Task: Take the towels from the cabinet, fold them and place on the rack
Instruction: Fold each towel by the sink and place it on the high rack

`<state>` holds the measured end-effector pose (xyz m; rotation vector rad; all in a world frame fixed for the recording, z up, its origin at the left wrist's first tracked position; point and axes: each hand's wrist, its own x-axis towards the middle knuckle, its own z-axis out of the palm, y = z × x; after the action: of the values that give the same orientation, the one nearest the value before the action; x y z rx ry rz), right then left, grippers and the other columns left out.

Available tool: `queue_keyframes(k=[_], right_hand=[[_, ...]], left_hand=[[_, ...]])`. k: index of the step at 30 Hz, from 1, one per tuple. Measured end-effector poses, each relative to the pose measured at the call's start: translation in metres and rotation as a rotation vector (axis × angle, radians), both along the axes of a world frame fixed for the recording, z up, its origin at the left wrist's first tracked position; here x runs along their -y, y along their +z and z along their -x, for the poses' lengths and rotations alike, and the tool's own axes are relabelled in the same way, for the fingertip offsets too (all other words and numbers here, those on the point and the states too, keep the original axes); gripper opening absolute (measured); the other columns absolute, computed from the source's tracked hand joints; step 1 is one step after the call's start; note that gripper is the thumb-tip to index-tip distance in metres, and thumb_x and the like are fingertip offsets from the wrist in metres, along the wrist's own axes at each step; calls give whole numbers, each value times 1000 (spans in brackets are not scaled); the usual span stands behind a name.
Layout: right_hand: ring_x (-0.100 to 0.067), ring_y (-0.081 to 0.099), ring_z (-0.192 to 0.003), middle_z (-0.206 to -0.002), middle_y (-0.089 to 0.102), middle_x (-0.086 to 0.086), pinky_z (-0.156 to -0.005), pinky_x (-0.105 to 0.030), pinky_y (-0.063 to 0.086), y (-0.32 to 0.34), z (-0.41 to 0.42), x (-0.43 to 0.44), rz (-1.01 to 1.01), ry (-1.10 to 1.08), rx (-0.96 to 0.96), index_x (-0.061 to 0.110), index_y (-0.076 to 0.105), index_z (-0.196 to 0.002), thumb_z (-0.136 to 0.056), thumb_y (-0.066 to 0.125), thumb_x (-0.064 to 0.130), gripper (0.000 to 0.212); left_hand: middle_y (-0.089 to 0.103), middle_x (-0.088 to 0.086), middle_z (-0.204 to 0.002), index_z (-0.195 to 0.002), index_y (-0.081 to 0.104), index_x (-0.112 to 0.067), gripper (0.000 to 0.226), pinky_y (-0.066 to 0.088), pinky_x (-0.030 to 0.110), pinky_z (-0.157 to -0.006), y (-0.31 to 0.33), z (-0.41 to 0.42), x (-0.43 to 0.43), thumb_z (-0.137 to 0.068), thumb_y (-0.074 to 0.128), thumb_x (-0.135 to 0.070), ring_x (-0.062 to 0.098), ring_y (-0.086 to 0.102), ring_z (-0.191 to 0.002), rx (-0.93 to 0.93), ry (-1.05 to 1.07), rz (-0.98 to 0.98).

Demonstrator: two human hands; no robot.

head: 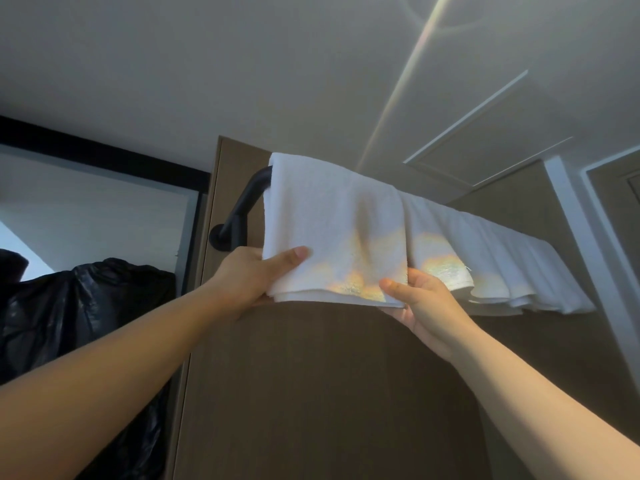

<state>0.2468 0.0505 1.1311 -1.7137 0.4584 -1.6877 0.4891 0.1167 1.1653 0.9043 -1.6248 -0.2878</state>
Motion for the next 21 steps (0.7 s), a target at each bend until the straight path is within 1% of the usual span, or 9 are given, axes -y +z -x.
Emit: queue_keyframes(k=[3,6,8,10,12,14,15,17,21], right_hand=[[-21,67,-110,-119,70,-8,-90,-32,54,-5,-4,4,-119,214,170,0,60,-123,-100,51,11,27],[-22,69,-105,-117,71,-10,-82,-30,56,-7,-9,4,-145,232,237,-2,61,-120,-101,51,12,26],[-19,71,-102,-113,73,-6,-84,-32,57,-9,-12,3,-142,209,198,5,62,-118,-97,58,18,25],[-18,67,-110,-118,71,0,-95,-37,54,-10,-14,4,-127,168,117,13,60,-123,-92,64,30,36],[-14,61,-118,-125,67,7,-105,-40,47,-9,-17,4,-60,83,44,18,57,-131,-90,63,42,48],[-9,61,-118,-124,68,10,-108,-38,43,-5,-20,1,4,58,6,20,57,-133,-91,60,46,50],[-9,62,-117,-123,68,10,-109,-37,42,-3,-20,1,15,73,-6,20,58,-133,-91,58,46,49],[-11,63,-117,-123,69,7,-109,-37,41,1,-20,1,-3,132,-19,18,59,-131,-91,59,44,48],[-17,63,-117,-125,68,0,-107,-37,42,7,-15,5,-45,253,-12,18,61,-128,-89,66,37,44]], left_hand=[[74,7,-92,-93,70,-9,62,58,43,-84,-3,1,0,-61,68,-61,23,72,-86,44,59,58],[74,4,-85,-86,70,-11,50,60,42,-80,-4,1,1,-69,68,-58,21,72,-79,56,118,103],[74,5,-82,-84,71,-12,44,60,41,-77,-4,0,3,-75,68,-55,21,72,-77,55,150,128],[74,4,-80,-82,71,-12,41,60,36,-72,-3,-1,4,-78,68,-53,18,71,-73,73,173,156],[74,3,-77,-79,72,-13,40,59,31,-65,-3,-1,5,-79,68,-53,13,70,-67,89,188,192],[74,2,-76,-79,72,-13,38,58,26,-61,-4,0,7,-80,68,-52,11,70,-65,88,189,218],[74,2,-78,-80,72,-13,38,58,27,-62,-4,-1,7,-80,67,-52,12,70,-67,92,187,221],[74,5,-83,-85,72,-12,42,60,34,-69,-4,-4,9,-78,67,-54,18,72,-73,99,159,187],[74,9,-97,-101,69,-6,60,61,37,-75,1,-11,8,-64,72,-52,21,73,-85,-5,-77,-25]])
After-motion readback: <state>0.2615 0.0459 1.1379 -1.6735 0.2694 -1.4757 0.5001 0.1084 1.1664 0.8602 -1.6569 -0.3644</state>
